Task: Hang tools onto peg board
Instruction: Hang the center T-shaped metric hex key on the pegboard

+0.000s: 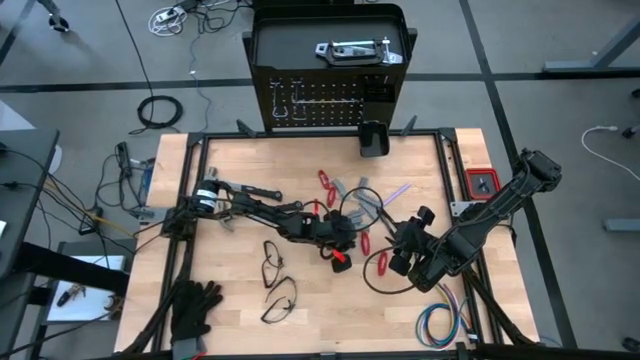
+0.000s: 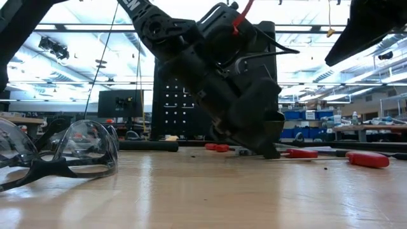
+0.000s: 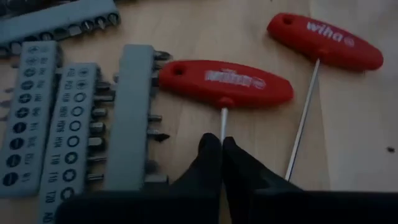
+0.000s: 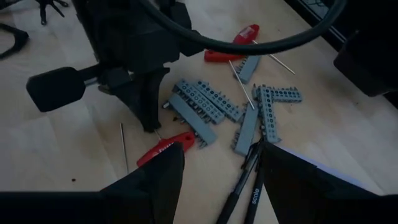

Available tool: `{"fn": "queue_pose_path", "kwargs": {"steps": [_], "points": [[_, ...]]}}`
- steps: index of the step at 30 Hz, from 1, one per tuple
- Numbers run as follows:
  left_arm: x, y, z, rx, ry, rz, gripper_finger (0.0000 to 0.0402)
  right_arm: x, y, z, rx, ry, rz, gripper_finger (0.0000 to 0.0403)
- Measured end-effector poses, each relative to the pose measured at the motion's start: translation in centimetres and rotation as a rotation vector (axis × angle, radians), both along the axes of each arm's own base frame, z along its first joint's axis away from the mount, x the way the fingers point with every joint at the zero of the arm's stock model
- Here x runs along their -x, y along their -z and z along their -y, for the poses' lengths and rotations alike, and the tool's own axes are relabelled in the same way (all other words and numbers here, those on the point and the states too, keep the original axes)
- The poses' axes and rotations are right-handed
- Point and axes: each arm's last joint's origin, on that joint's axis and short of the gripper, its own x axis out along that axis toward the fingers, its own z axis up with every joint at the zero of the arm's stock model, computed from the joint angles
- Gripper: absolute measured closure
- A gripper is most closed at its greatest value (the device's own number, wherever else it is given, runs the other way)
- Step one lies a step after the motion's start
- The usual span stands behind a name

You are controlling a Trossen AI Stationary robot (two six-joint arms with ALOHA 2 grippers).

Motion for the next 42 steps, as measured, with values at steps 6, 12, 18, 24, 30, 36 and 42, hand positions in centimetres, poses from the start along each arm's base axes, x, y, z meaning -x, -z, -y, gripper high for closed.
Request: {"fn": "queue_pose_path", "kwargs": {"steps": [6, 12, 18, 24, 30, 36, 42], "points": [[0.1, -0.2, -0.2, -0.022, 0.022, -0.018, 0.0399, -0.1, 0.0, -0.1, -0.01, 0.003, 0.017, 0.0188], [0.9, -2.5, -0.4, -0.147, 0.073, -0.073, 0.0401, 0.0, -0.2, -0.4, 0.005, 0.039, 0.109, 0.0188], [2.0, -7.0, -1.0, -0.276, 0.01, -0.02, 0.0401, 0.7, -0.5, -1.3, 0.015, 0.062, 0.228, 0.019], [5.0, -9.5, -1.1, -0.389, -0.075, 0.026, 0.0401, 1.2, -0.5, -1.8, -0.014, 0.078, 0.285, 0.0192], [9.9, -10.6, -3.6, -0.382, -0.237, 0.189, 0.0401, 1.0, -0.8, -2.0, 0.021, 0.098, 0.394, 0.0193], [14.5, -10.7, -7.0, -0.324, -0.479, 0.471, 0.0401, -0.2, -0.7, -1.4, 0.087, 0.149, 0.455, 0.0193], [14.8, -9.5, -8.4, -0.354, -0.644, 0.61, 0.0401, -2.7, 0.8, -0.8, 0.149, 0.204, 0.438, 0.0193]]}}
